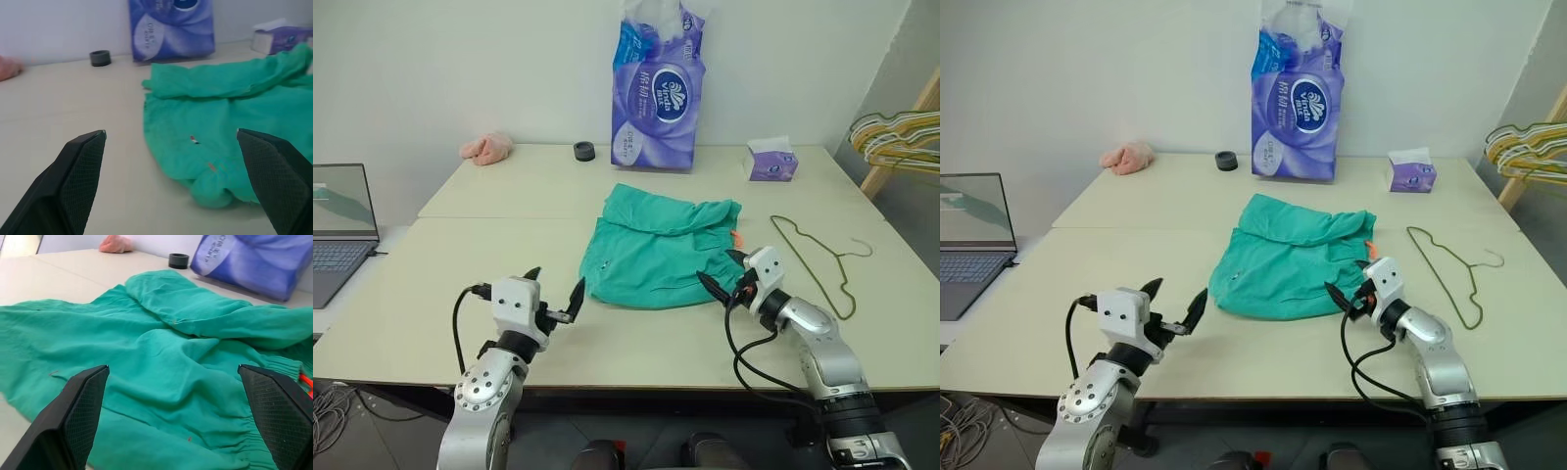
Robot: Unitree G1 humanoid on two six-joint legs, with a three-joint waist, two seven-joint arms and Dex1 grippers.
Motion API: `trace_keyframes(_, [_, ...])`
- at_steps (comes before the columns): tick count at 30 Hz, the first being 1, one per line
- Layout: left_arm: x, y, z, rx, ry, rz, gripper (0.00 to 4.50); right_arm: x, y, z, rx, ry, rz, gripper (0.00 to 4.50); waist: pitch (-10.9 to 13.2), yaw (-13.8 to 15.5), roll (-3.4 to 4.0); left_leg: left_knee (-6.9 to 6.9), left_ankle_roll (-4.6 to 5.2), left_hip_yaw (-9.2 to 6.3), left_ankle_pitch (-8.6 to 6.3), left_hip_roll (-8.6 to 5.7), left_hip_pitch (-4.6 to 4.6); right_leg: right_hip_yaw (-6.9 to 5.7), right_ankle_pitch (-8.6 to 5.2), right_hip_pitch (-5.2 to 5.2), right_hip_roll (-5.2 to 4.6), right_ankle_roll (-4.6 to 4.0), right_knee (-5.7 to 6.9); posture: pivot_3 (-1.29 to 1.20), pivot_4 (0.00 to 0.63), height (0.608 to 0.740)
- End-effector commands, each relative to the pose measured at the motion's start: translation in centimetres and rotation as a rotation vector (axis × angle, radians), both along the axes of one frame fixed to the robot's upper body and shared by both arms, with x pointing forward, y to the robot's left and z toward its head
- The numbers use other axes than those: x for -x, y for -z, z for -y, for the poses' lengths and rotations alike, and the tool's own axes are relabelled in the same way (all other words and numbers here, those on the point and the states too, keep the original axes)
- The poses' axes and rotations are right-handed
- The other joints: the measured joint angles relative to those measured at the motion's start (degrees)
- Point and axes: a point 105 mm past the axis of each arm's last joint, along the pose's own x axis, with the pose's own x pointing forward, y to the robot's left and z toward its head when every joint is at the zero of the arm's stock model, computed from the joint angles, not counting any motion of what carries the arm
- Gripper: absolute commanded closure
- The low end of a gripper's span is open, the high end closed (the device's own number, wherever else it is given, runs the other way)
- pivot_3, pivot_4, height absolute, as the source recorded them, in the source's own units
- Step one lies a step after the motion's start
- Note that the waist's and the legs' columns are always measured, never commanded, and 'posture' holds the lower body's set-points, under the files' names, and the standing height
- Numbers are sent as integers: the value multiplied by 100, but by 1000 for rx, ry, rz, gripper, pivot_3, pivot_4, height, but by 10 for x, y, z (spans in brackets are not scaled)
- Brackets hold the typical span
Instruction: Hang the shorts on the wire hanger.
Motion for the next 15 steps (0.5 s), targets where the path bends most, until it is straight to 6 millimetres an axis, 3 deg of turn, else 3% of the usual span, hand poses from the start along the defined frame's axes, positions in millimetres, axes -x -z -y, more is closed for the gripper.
trace_keyframes(1, [0,-8,14,-82,121,42,0,26,-18,-16,38,-243,25,10,2,-6,3,-1,0,0,0,0,0,0,0,0,0,0,0,-114,0,740])
trace_keyframes(4, [-5,-3,23,-163,215,25,0,55,-14,-20,114,-449,-60,10,4,5,7,0,0,-1,0,-2,0,-3,-1,2,0,-1,-2,-123,0,740])
trace_keyframes(7, [-13,6,30,-271,321,-7,0,73,-13,-22,173,-559,-110,10,3,-31,5,0,1,-4,0,1,1,-8,-1,3,0,-2,-3,-140,1,740])
trace_keyframes(15, [-48,27,25,-510,439,-55,0,80,-14,-30,182,-606,-116,10,7,-168,5,-1,0,-4,-1,3,-1,-7,-1,0,2,0,-3,-161,9,740])
